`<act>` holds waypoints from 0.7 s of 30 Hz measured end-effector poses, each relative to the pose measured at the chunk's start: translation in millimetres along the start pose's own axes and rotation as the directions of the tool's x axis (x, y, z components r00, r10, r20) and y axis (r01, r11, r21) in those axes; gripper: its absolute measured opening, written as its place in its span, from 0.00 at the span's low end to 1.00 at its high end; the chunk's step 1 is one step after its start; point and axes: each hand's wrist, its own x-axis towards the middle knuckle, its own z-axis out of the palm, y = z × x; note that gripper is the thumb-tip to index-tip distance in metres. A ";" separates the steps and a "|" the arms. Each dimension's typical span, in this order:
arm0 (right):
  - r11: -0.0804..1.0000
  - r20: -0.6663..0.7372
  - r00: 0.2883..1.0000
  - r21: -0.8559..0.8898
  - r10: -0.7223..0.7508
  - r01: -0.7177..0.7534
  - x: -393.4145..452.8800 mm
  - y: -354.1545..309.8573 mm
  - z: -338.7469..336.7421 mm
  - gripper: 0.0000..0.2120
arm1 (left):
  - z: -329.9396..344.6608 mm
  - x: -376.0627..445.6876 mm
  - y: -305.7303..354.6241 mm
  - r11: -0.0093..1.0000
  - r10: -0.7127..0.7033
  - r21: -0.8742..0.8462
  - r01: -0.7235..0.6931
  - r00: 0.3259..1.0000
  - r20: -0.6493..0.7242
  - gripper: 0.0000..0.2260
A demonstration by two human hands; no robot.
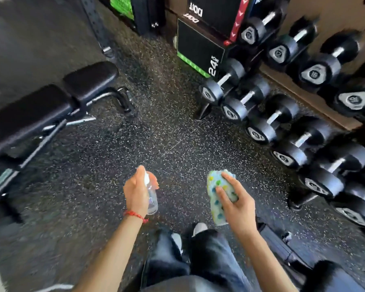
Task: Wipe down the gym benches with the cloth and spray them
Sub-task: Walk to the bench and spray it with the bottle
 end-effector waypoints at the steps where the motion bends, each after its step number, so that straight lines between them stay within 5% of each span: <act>1: 1.000 0.019 1.000 0.000 -0.005 0.005 10.2 -2.9 4.8 0.16 | -2.2 6.2 1.0 1.000 -0.021 -0.018 0.021 1.000 -0.022 0.27; 11: 0.992 0.209 0.970 -0.005 -0.120 0.124 145.7 -30.4 45.0 0.16 | 26.0 95.8 30.0 0.993 -0.102 -0.070 0.092 0.982 -0.156 0.28; 21: 0.991 0.230 0.964 0.012 -0.132 0.133 289.7 -64.0 43.4 0.16 | 99.1 196.1 103.7 0.992 -0.098 -0.096 0.081 0.975 -0.199 0.26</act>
